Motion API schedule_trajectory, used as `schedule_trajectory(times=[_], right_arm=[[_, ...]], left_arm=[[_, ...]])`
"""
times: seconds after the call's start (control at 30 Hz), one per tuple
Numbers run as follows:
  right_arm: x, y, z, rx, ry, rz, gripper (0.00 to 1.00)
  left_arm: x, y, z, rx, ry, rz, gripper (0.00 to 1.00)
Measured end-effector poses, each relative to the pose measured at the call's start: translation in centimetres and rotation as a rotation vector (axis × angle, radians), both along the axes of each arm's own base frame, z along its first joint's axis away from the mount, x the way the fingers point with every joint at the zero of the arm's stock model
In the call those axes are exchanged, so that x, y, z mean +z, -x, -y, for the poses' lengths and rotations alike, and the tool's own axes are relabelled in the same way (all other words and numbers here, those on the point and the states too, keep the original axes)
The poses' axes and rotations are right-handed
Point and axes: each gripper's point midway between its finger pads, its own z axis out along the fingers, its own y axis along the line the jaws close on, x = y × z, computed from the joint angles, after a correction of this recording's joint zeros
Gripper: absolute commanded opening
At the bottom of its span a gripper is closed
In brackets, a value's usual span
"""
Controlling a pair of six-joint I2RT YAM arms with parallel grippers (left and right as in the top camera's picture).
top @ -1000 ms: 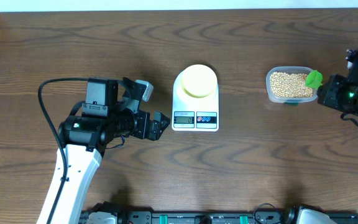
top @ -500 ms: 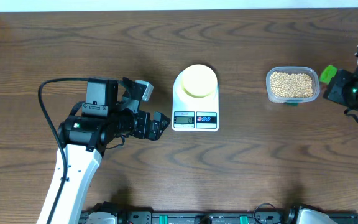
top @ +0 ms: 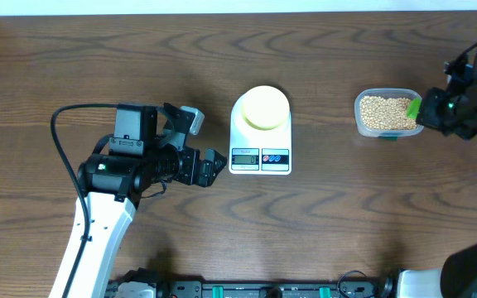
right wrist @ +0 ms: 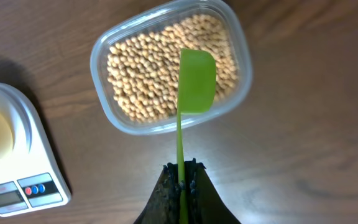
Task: Scoop item into bowl and weigh 50g on scale
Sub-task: 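Push the green scoop through the soybeans with the right gripper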
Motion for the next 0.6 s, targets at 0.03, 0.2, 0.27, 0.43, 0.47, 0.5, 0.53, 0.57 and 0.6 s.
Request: schedule_trajectory(times=[0.03, 0.2, 0.27, 0.43, 0.47, 0.5, 0.53, 0.57, 0.6], right_arm=[[-0.3, -0.4, -0.1, 0.004, -0.010, 0.004, 0.01], [-0.7, -1.5, -0.2, 0.011, -0.024, 0.025, 0.01], [-0.9, -1.8, -0.1, 0.011, -0.024, 0.026, 0.01], [-3.2, -2.1, 0.0, 0.010, -0.039, -0.035, 0.01], [-3.7, -2.1, 0.0, 0.010, -0.042, -0.049, 0.01], [-4.5, -2.2, 0.0, 0.010, -0.048, -0.069, 0.01], [-5.0, -2.3, 0.0, 0.009, -0.050, -0.079, 0.01], [-5.5, -2.3, 0.0, 0.009, -0.054, -0.093, 0.01], [-5.9, -2.3, 0.0, 0.009, -0.056, -0.105, 0.01]], left_arm=[[0.0, 0.0, 0.0, 0.000, 0.000, 0.000, 0.98], [0.0, 0.0, 0.0, 0.000, 0.000, 0.000, 0.98], [0.0, 0.0, 0.0, 0.000, 0.000, 0.000, 0.98], [0.0, 0.0, 0.0, 0.000, 0.000, 0.000, 0.98], [0.0, 0.0, 0.0, 0.000, 0.000, 0.000, 0.98], [0.0, 0.0, 0.0, 0.000, 0.000, 0.000, 0.98], [0.0, 0.0, 0.0, 0.000, 0.000, 0.000, 0.98], [0.0, 0.0, 0.0, 0.000, 0.000, 0.000, 0.98], [0.0, 0.0, 0.0, 0.000, 0.000, 0.000, 0.98]])
